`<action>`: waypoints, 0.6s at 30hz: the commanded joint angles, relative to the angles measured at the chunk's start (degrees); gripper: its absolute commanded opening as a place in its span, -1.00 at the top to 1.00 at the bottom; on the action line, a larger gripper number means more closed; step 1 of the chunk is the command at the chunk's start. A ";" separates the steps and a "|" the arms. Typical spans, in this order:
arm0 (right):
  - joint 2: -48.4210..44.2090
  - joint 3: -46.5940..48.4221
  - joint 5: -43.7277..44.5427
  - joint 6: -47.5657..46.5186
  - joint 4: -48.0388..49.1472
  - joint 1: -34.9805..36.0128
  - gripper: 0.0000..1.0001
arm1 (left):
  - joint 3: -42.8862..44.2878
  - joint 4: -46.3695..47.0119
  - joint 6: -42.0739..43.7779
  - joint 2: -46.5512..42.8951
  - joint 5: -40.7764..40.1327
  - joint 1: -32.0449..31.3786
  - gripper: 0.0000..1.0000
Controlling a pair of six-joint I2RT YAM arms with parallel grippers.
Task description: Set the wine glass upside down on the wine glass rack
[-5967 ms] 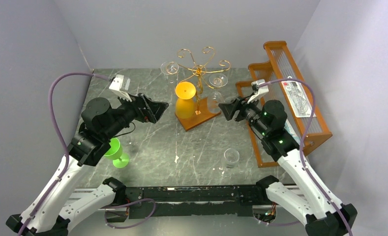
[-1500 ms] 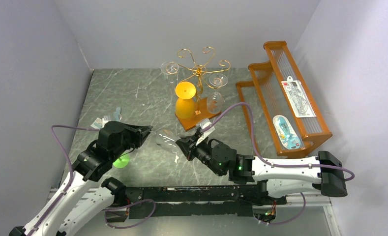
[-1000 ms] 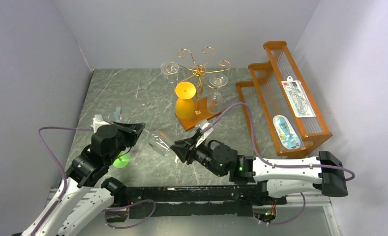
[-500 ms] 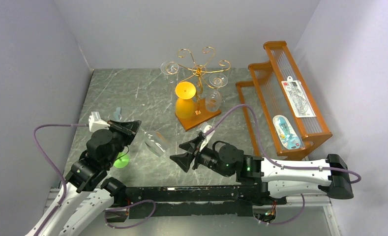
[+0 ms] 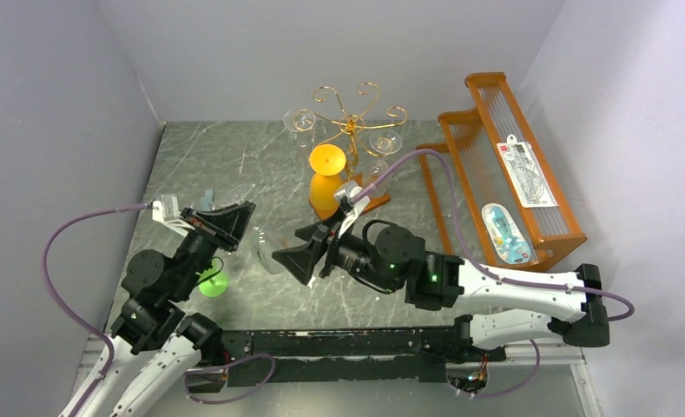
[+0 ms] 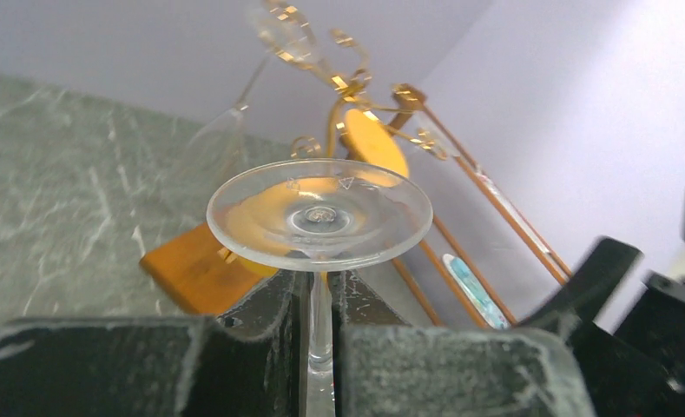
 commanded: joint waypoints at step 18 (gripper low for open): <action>2.71 6.48 0.12 -1.21 -1.46 -1.05 -0.18 | 5.03 22.43 6.86 6.21 37.89 0.14 0.90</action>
